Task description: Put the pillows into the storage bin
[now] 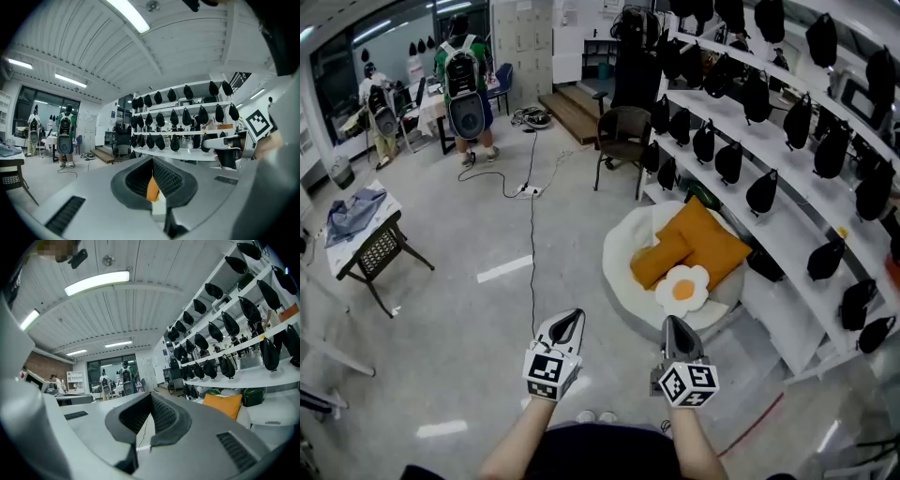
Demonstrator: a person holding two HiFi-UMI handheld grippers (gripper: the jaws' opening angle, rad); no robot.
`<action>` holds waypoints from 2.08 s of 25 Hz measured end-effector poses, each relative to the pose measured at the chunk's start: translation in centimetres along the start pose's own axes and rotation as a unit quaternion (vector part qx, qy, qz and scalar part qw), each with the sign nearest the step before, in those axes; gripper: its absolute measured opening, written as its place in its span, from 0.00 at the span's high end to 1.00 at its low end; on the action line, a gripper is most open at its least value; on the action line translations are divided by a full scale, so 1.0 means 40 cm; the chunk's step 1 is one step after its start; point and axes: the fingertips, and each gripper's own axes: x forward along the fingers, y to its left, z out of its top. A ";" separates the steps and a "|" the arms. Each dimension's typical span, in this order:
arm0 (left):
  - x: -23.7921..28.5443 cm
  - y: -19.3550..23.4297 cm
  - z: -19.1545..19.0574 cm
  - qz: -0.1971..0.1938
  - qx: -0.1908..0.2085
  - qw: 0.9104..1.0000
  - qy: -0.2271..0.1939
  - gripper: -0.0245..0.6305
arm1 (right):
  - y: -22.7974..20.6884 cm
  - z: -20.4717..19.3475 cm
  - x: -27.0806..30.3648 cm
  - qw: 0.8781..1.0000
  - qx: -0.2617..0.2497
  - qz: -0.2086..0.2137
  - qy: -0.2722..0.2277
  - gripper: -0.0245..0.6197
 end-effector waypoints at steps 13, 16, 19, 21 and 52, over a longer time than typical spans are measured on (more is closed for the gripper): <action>0.030 -0.040 -0.018 -0.048 -0.050 0.998 -0.011 0.93 | -0.016 -0.017 0.001 1.000 0.018 0.013 0.006 0.91; 0.032 -0.033 -0.015 -0.041 -0.060 0.997 -0.017 0.84 | -0.027 -0.017 0.002 1.000 0.025 0.010 0.006 0.78; 0.037 -0.034 -0.023 -0.037 -0.069 0.997 -0.016 0.70 | -0.042 -0.028 0.004 0.999 0.034 0.006 0.014 0.62; 0.041 -0.037 -0.030 -0.035 -0.072 0.997 -0.013 0.67 | -0.053 -0.036 0.004 0.999 0.039 0.004 0.019 0.60; 0.348 -0.060 -0.037 -0.041 -0.067 0.997 -0.014 0.66 | -0.363 0.035 0.139 0.996 0.077 -0.041 -0.021 0.58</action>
